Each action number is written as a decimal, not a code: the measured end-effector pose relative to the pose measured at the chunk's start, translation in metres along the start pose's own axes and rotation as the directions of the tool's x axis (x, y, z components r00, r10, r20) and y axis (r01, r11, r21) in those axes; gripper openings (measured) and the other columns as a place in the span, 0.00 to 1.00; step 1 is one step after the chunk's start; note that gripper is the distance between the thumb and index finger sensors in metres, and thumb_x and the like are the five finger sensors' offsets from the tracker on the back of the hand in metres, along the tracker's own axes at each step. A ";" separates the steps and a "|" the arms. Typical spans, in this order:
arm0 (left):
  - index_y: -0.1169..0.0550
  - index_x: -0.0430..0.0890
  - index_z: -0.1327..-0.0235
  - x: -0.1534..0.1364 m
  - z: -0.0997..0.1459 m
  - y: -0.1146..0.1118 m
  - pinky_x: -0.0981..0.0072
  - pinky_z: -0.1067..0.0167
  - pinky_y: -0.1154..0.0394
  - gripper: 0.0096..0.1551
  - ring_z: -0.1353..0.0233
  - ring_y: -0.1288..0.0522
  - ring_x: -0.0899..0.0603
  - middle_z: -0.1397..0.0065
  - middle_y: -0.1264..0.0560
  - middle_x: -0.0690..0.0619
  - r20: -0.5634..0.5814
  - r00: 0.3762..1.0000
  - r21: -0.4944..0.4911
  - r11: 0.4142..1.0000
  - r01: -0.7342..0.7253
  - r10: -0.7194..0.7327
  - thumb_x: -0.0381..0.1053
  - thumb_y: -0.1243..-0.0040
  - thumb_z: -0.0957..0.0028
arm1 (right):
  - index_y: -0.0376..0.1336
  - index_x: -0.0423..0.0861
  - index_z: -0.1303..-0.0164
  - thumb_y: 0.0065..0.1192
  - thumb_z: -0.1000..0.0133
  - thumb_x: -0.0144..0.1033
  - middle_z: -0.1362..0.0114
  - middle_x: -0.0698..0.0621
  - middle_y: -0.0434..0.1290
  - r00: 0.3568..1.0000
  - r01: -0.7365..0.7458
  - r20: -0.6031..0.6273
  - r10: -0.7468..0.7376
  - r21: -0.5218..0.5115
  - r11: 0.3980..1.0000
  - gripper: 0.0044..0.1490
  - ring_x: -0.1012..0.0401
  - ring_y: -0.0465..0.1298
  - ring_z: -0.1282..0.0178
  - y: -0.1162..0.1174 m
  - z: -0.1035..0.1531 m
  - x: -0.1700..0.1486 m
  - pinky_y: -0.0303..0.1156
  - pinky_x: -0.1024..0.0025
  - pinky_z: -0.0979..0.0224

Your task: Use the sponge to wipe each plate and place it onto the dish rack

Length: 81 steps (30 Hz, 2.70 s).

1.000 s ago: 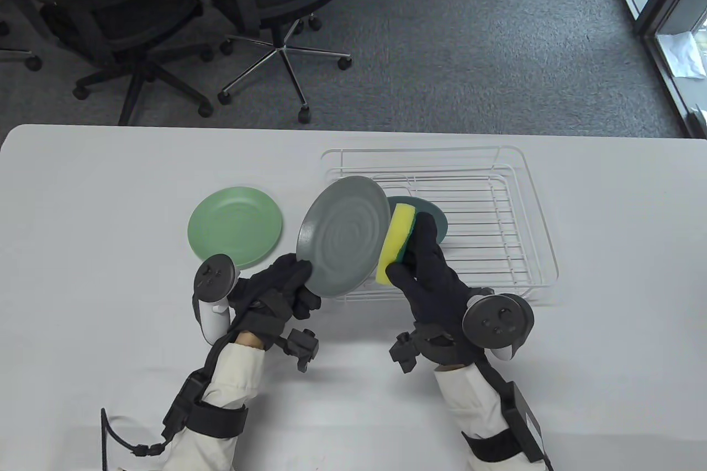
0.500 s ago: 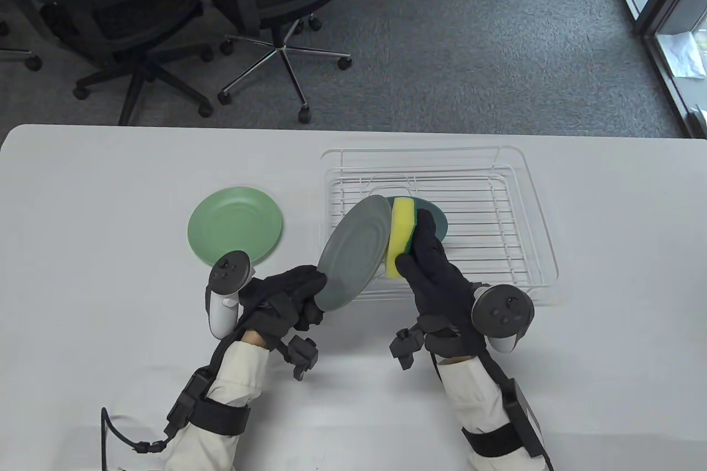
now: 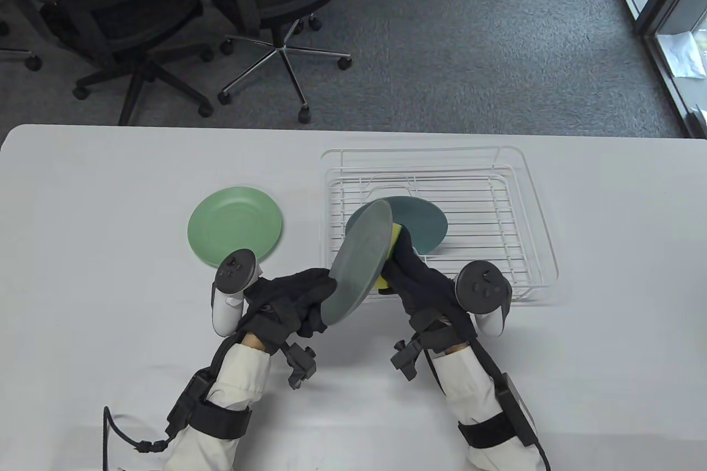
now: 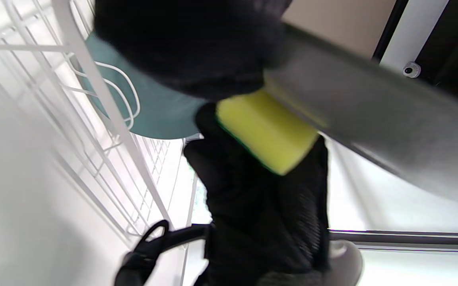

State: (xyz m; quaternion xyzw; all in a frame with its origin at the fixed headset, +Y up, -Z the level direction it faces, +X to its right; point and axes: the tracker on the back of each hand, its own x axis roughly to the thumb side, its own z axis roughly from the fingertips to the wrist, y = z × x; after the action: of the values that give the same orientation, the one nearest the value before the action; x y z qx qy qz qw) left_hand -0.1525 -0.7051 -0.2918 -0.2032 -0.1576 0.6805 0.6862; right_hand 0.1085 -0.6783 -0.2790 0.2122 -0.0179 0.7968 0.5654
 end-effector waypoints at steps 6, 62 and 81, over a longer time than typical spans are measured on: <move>0.21 0.19 0.45 0.002 0.001 0.001 0.84 0.85 0.20 0.26 0.75 0.16 0.53 0.67 0.14 0.44 0.017 1.000 0.015 1.000 0.011 -0.011 0.41 0.45 0.38 | 0.34 0.20 0.21 0.47 0.32 0.35 0.27 0.22 0.65 0.997 -0.078 0.013 0.077 0.050 0.996 0.47 0.38 0.75 0.36 0.025 -0.001 -0.001 0.76 0.52 0.36; 0.21 0.20 0.46 -0.006 -0.002 -0.016 0.85 0.85 0.20 0.27 0.75 0.16 0.54 0.68 0.14 0.46 0.033 0.992 0.137 0.983 0.119 -0.125 0.43 0.44 0.39 | 0.33 0.40 0.13 0.42 0.28 0.37 0.18 0.23 0.52 0.940 0.337 0.123 -0.318 -0.198 0.920 0.39 0.34 0.64 0.27 -0.028 0.015 0.012 0.70 0.47 0.28; 0.21 0.22 0.45 0.000 0.009 0.008 0.86 0.85 0.19 0.26 0.74 0.15 0.55 0.67 0.14 0.47 0.100 0.994 0.267 0.962 -0.060 0.035 0.43 0.45 0.38 | 0.34 0.20 0.19 0.44 0.29 0.40 0.29 0.18 0.63 0.983 0.148 0.093 -0.161 0.132 0.980 0.48 0.38 0.75 0.41 0.021 0.014 0.043 0.78 0.57 0.40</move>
State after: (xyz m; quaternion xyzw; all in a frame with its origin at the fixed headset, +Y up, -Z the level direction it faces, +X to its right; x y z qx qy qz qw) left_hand -0.1636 -0.7045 -0.2879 -0.0793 -0.0905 0.7207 0.6828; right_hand 0.0826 -0.6514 -0.2467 0.2887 0.0191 0.7380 0.6096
